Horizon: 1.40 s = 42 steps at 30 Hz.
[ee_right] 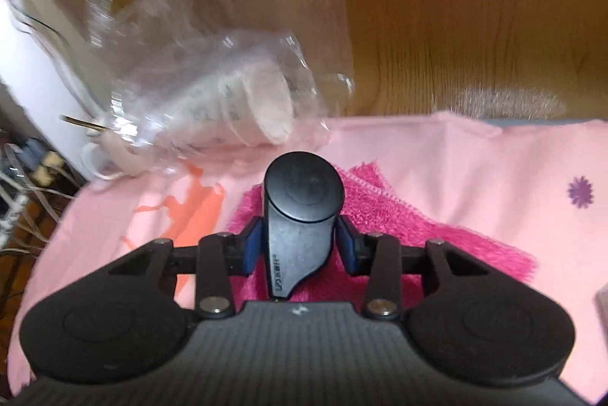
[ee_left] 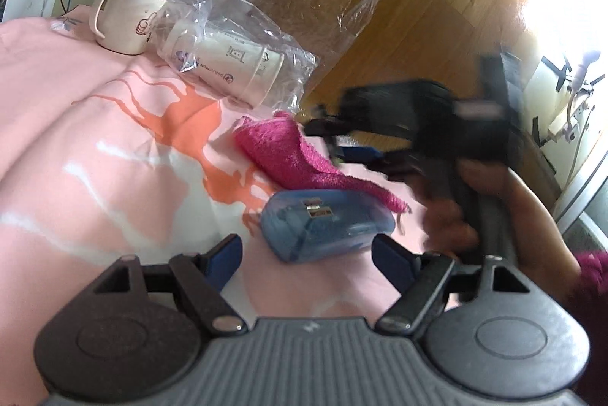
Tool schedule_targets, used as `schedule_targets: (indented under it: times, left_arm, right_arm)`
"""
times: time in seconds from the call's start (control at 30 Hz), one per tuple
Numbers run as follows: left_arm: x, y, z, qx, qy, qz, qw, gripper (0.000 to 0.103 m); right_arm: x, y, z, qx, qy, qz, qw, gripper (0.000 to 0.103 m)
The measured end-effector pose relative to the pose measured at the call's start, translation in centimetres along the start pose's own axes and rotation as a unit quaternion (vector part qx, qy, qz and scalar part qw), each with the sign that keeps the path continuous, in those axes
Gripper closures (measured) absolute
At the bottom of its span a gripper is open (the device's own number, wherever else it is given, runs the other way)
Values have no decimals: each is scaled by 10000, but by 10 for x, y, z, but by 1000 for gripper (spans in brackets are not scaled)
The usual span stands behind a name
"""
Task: Organize soft objects
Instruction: 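Carry the black mouse into the pink tin and open the right gripper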
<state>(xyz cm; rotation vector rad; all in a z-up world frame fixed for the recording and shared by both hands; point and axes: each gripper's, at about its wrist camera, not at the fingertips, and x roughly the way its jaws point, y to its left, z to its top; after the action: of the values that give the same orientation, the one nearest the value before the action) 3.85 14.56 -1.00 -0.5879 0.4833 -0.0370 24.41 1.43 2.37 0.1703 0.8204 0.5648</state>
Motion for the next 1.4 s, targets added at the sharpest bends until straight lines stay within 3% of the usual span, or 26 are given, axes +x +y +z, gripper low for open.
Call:
schedule_targets:
  times: [0.13, 0.27, 0.33, 0.47, 0.57, 0.63, 0.7, 0.73, 0.83, 0.97, 1.2, 1.33, 1.4]
  left_arm:
    - [-8, 3, 1, -95, -189, -206, 9996, 23]
    - [-15, 5, 3, -249, -143, -911, 9954, 23]
    - [-14, -2, 3, -254, 69, -1291, 9913, 24]
    - [-3, -36, -4, -158, 625, -1678, 9837, 26]
    - [10, -70, -16, 137, 1180, -1929, 9740, 40]
    - [19, -92, -24, 344, 1435, -1996, 9687, 65]
    - [25, -109, -28, 509, 1544, -1971, 9668, 79]
    - [29, -119, -27, 567, 1590, -2017, 9648, 79]
    - [41, -154, -22, 770, 1672, -2237, 9571, 79]
    - [55, -223, -28, 1467, 1670, -2426, 9443, 79]
    - [123, -327, -49, 2125, 2078, -2611, 9184, 77]
    - [152, -364, -72, 2454, 2070, -2362, 9171, 75]
    - [157, -370, -78, 2475, 2029, -2123, 9233, 66]
  right_arm:
    - [-45, -8, -16, -306, -331, 373, 9983, 59]
    - [-97, -20, -49, -801, -679, 469, 9934, 59]
    - [-123, -19, -75, -1178, -898, 228, 9887, 59]
    - [-156, -21, -131, -1907, -1115, -367, 9746, 59]
    - [-167, -21, -164, -2212, -1241, -577, 9656, 59]
    - [-176, -24, -179, -2246, -1324, -538, 9639, 58]
    - [-182, -26, -189, -2284, -1414, -525, 9618, 59]
    - [-185, -27, -193, -2323, -1513, -600, 9589, 59]
    - [-201, -36, -195, -2361, -1797, -825, 9514, 59]
    - [-233, -64, -184, -2176, -2219, -1197, 9429, 59]
    - [-273, -138, -157, -1397, -2567, -2079, 9335, 59]
    - [-276, -179, -148, -1048, -2458, -2600, 9279, 57]
    - [-268, -198, -141, -995, -2307, -2961, 9215, 53]
